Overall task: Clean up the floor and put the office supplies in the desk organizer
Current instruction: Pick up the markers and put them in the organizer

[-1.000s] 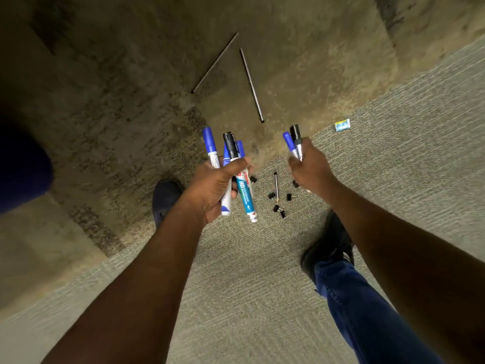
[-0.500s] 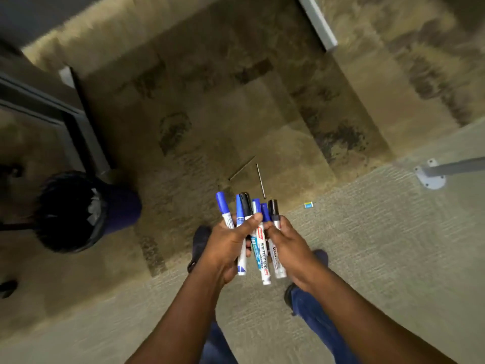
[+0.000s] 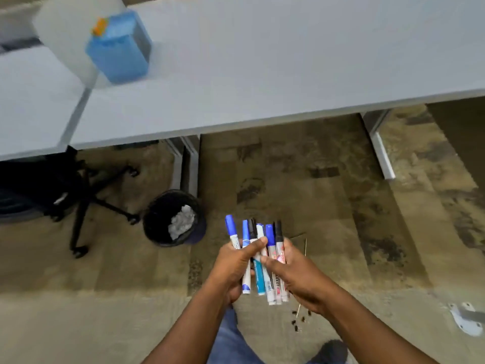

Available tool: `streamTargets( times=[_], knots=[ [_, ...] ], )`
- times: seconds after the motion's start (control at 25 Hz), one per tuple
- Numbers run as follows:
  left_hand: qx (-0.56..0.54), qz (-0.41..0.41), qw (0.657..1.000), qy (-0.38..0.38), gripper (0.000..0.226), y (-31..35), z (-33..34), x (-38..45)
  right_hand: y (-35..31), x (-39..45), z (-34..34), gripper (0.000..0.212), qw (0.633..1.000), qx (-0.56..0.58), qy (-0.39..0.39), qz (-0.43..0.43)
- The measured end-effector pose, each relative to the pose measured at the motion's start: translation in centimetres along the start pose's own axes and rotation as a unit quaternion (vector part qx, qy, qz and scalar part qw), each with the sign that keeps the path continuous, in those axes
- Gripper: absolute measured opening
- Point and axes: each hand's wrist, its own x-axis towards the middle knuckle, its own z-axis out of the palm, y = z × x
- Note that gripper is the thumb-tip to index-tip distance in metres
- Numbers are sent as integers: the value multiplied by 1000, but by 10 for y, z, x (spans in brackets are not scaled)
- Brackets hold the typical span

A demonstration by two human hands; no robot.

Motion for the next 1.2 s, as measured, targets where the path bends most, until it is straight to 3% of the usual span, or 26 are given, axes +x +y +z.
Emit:
streamTargets(
  times=[0.28,0.52,0.72,0.92,1.2],
  knots=[
    [-74,37,996,-21,40,133,-123,4,-69,83,139,17,999,-45,-1,-10],
    [-67,56,996,-8,54,240,-208,30,-131,163,229,15,992,-100,56,-45],
    [-108,82,991,14,54,309,-228,53,-177,211,267,28,999,-14,41,-23],
    [-172,69,982,47,51,361,-233,87,-227,270,281,26,997,66,-3,-26],
    [-178,98,973,113,50,437,-231,141,-322,379,287,16,998,14,-43,-43]
  ],
)
